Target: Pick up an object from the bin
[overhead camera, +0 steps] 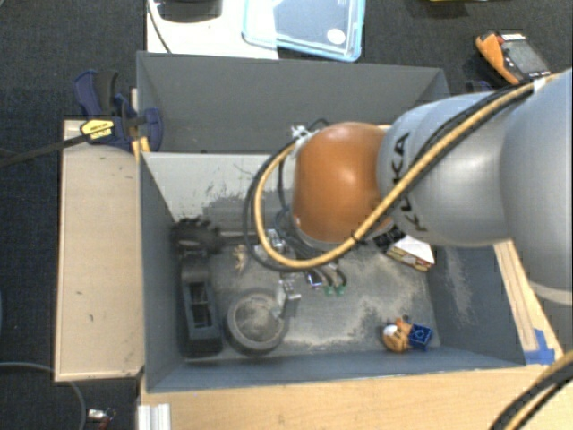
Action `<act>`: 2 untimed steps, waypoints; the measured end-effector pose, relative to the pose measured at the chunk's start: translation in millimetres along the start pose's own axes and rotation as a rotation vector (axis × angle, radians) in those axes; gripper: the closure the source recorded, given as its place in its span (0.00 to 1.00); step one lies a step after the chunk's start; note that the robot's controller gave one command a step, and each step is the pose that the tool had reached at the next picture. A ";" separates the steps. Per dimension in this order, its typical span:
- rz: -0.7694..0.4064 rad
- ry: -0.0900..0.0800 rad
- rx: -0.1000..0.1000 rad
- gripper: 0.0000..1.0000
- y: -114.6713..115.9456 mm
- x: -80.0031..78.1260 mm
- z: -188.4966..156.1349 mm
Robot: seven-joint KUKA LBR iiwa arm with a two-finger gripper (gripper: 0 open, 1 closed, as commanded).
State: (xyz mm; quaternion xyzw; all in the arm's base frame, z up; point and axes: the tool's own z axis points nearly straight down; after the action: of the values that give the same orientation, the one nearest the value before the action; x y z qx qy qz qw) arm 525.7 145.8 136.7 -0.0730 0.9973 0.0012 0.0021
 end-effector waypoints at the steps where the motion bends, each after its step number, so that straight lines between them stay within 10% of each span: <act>1: -0.214 -0.010 0.000 0.00 1.9 -12.9 61.8; 2: -0.213 -0.008 0.000 1.00 2.4 -7.7 40.7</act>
Offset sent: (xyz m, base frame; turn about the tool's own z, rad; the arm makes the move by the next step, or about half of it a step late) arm 0.0017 0.0116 -0.0667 -0.2849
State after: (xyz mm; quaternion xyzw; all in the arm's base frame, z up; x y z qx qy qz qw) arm 533.2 149.5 96.0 -0.1784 0.9839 0.0014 0.0064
